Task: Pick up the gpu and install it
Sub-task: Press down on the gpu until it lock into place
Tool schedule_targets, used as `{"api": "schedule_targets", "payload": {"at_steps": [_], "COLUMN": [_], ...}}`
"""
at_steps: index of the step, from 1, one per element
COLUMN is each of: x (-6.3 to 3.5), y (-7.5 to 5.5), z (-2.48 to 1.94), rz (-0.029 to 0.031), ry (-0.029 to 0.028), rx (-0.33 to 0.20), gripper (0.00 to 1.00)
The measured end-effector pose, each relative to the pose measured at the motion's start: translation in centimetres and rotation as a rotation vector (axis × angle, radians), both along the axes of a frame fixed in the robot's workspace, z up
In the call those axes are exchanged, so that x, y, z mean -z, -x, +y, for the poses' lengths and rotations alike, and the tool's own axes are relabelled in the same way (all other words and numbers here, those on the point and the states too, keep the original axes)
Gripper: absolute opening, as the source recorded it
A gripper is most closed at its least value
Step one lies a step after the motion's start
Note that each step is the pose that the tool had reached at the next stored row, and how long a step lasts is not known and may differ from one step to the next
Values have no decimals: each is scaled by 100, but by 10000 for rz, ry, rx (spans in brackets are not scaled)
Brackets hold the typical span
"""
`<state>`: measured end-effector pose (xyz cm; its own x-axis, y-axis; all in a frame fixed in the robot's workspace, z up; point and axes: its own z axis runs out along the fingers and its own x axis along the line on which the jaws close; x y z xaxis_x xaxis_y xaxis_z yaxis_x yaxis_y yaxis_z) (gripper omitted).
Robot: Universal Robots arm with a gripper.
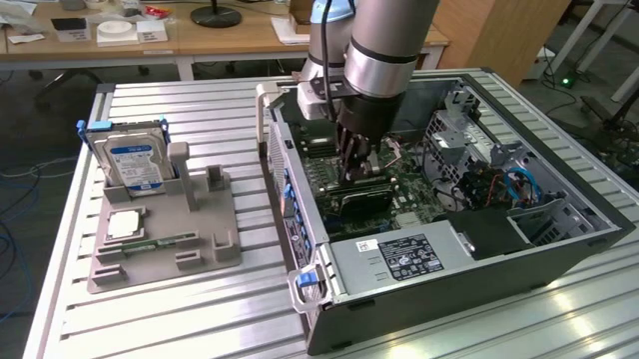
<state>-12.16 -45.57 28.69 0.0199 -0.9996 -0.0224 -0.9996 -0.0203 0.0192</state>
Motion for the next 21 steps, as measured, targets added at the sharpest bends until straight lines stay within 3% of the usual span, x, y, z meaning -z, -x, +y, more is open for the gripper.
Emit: {"api": "schedule_targets", "payload": {"at_steps": [8,21], "x": [45,219], "y": [-47,-50], "z": [-11,-11], "rz": [1,1], "ry": [0,0], "rx": [-1,-2], "gripper": [10,10]}}
